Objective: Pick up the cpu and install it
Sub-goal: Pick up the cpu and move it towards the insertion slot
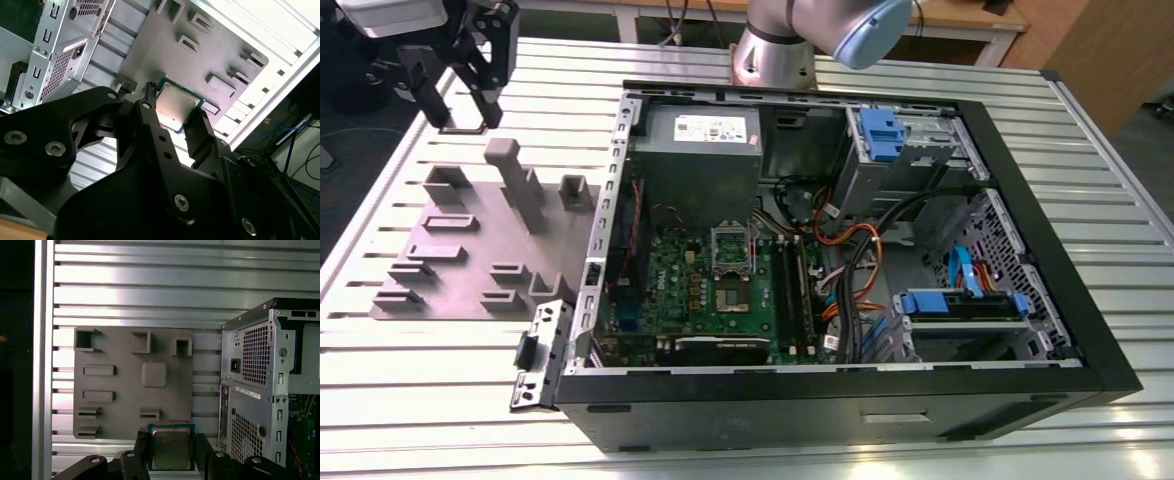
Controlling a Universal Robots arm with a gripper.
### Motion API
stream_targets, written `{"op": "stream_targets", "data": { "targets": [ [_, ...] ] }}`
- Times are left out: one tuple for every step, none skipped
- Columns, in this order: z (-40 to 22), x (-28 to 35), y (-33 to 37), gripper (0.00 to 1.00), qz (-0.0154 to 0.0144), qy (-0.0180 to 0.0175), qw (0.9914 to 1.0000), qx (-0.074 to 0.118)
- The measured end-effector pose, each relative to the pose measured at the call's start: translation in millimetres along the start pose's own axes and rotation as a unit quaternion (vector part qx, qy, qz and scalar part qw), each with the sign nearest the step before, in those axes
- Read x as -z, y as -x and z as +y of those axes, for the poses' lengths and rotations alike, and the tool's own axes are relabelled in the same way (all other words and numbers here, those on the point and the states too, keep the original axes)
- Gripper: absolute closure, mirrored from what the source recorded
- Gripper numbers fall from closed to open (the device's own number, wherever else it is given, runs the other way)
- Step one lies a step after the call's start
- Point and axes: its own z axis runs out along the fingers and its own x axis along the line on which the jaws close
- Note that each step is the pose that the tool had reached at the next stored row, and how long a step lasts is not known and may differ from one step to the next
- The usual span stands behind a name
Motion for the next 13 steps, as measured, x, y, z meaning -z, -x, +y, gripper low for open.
{"op": "stream_targets", "data": {
  "targets": [
    [0.0, 0.0, 0.2, 0.53, 0.0, 0.0, 1.0, 0.0],
    [0.0, 0.0, 0.2, 0.53, 0.0, 0.0, 1.0, 0.0],
    [-0.1, 0.0, 0.3, 0.53, 0.0, 0.0, 1.0, 0.0],
    [-0.6, 0.0, 0.3, 0.53, 0.0, 0.0, 1.0, 0.0],
    [-1.7, 0.0, 0.4, 0.53, 0.0, 0.0, 1.0, 0.0],
    [-3.1, 0.0, 0.3, 0.53, 0.0, 0.0, 1.0, 0.0],
    [-4.5, -0.1, 0.3, 0.53, 0.0, 0.0, 1.0, 0.0],
    [-5.8, -0.1, 0.2, 0.53, 0.0, 0.0, 1.0, 0.0],
    [-7.1, 0.0, 0.2, 0.53, 0.0, 0.0, 1.0, 0.0],
    [-7.6, 0.0, 0.2, 0.53, 0.0, 0.0, 1.0, -0.001],
    [-7.6, 0.0, 0.3, 0.53, 0.0, 0.0, 1.0, -0.001],
    [-7.6, 0.0, 0.2, 0.53, 0.0, 0.0, 1.0, -0.001],
    [-7.7, 0.0, 0.2, 0.53, 0.0, 0.0, 1.0, -0.001]
  ]
}}
